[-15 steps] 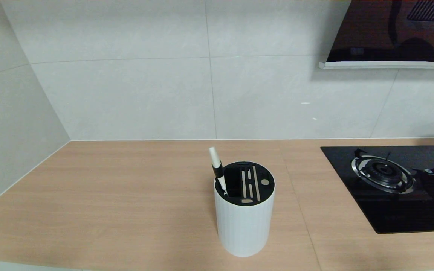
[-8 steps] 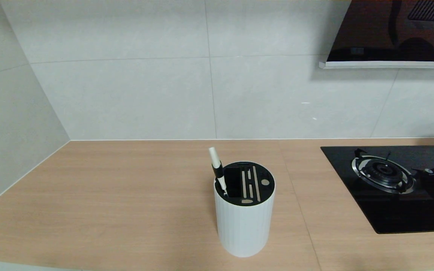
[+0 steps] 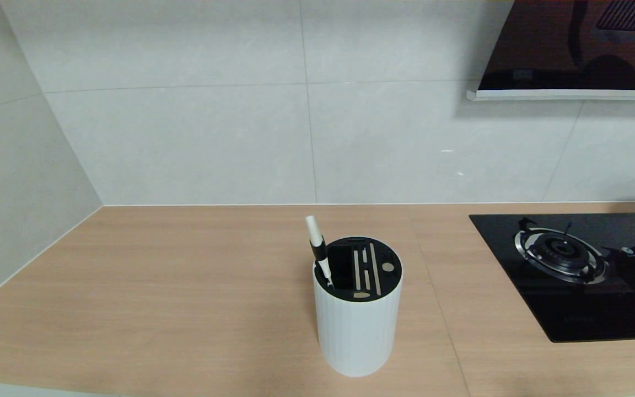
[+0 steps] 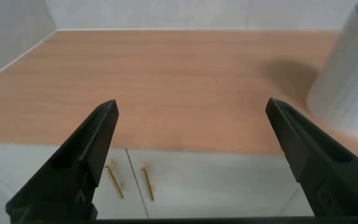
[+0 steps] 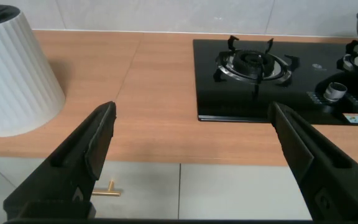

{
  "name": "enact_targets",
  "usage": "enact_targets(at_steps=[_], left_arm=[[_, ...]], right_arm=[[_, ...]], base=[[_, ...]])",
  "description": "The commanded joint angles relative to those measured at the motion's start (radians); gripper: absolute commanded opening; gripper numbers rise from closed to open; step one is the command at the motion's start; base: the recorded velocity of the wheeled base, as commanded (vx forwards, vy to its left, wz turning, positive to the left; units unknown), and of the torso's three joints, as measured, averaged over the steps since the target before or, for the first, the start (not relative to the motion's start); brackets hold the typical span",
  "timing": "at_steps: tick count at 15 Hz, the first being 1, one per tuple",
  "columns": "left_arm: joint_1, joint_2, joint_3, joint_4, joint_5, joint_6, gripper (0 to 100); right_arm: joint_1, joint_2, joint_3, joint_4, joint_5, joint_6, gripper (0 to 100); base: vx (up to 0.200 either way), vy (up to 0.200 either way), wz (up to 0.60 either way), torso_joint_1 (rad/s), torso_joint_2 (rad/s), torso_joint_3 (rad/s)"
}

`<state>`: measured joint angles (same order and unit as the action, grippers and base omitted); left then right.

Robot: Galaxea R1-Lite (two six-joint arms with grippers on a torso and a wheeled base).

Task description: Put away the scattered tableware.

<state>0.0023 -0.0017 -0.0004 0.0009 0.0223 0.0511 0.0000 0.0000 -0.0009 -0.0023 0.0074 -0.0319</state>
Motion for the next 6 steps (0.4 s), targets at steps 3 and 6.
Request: enact_targets(at_steps=[3, 6], left_arm=[[-0.001, 0.003, 0.0, 0.001, -0.004, -0.014, 100], [-0.001, 0.003, 0.0, -0.001, -0.004, -0.054, 100]], right_arm=[[0.0, 0.002, 0.001, 0.002, 0.003, 0.0, 100], [0.0, 0.002, 0.001, 0.002, 0.005, 0.001, 100]], base=[[0.0, 0.0, 0.0, 0.0, 0.0, 0.0], [0.0, 0.0, 0.0, 0.0, 0.0, 0.0]])
